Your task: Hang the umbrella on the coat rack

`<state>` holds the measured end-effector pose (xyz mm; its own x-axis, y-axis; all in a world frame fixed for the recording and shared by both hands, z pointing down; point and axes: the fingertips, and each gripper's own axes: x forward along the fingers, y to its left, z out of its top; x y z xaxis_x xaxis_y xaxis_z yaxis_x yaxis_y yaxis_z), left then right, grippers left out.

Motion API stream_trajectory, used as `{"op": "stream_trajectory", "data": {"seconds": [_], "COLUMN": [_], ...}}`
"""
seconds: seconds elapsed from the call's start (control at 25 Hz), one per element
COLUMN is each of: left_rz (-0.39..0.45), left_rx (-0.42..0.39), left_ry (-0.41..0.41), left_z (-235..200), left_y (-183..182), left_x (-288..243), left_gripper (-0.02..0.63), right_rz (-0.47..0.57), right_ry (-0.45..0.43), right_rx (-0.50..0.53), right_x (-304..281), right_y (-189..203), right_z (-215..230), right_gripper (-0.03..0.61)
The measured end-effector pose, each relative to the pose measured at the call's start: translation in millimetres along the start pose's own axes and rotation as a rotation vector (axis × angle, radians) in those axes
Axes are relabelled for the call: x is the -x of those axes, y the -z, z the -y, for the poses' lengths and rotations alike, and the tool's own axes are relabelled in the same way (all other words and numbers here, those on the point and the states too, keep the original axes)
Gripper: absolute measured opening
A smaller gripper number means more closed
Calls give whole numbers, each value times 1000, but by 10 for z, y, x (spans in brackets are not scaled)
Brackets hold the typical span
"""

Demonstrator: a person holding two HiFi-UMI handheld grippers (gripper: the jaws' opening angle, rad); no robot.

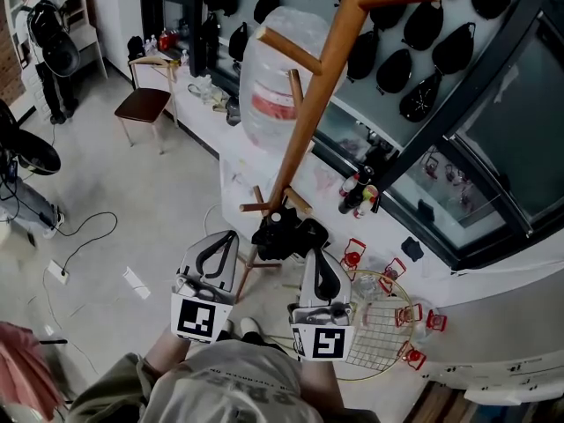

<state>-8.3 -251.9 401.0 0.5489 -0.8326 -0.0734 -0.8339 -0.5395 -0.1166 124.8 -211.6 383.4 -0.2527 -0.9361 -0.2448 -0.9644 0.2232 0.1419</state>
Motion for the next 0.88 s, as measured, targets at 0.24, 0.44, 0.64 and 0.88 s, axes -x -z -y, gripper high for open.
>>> {"op": "stream_trajectory", "data": {"seconds": [0.24, 0.44, 0.64, 0.88], "left_rz": [3, 3, 0, 0], "left_rx": [3, 8, 15, 18], "left_ry": [-6, -10, -16, -17], "left_z": [-8, -2, -9, -15], "left_y": [6, 12, 28, 23], "left_x": [-10, -17, -39, -59], "left_gripper": [11, 11, 11, 10], "right_rz": [-5, -5, -3, -2], "right_ry": [24, 32, 31, 37], "right_rx": [41, 56, 67, 69], "right_x": [-7, -8, -18, -31], "right_y": [-19, -34, -40, -51], "right_z": [25, 31, 35, 55], "right_gripper": [-2, -2, -2, -2]}}
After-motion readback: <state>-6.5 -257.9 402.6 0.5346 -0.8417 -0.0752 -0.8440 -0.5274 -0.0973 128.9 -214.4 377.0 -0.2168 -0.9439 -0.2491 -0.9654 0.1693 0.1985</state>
